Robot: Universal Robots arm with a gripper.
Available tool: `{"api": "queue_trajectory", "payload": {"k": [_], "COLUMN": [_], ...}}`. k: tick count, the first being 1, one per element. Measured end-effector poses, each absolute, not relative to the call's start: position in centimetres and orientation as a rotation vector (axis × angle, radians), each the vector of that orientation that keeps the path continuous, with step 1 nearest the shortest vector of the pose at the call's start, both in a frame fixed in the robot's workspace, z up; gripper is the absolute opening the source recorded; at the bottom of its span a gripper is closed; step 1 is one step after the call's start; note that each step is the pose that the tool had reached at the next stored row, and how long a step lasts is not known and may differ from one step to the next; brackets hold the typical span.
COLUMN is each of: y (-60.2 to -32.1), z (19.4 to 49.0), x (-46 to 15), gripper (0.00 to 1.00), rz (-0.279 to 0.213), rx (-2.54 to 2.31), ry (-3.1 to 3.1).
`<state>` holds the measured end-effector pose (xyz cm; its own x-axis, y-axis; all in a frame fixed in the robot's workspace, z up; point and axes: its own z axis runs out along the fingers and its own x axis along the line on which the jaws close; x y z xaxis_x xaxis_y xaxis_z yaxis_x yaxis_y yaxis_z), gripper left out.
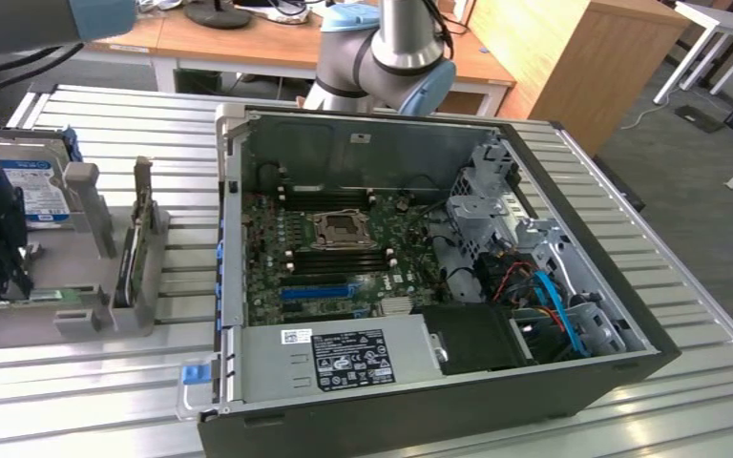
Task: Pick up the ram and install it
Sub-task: 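Pick up the ram and move it above insertion slot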
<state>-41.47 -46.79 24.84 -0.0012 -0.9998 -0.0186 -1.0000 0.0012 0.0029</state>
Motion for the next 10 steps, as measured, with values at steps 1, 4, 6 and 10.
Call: {"api": "queue_trajectory", "payload": {"k": [1, 4, 6, 10], "y": [-46.8, -46.8, -46.8, -46.8], "z": [25.1, 25.8, 26.2, 27.0], "x": [-41.5, -41.5, -41.5, -41.4], "gripper": [0.12, 0.12, 0.12, 0.12], "rz": [0.024, 0.024, 0.024, 0.024], "rx": [-2.212, -2.212, -2.212, -2.212], "ry": [2.215, 2.215, 2.215, 2.215]}}
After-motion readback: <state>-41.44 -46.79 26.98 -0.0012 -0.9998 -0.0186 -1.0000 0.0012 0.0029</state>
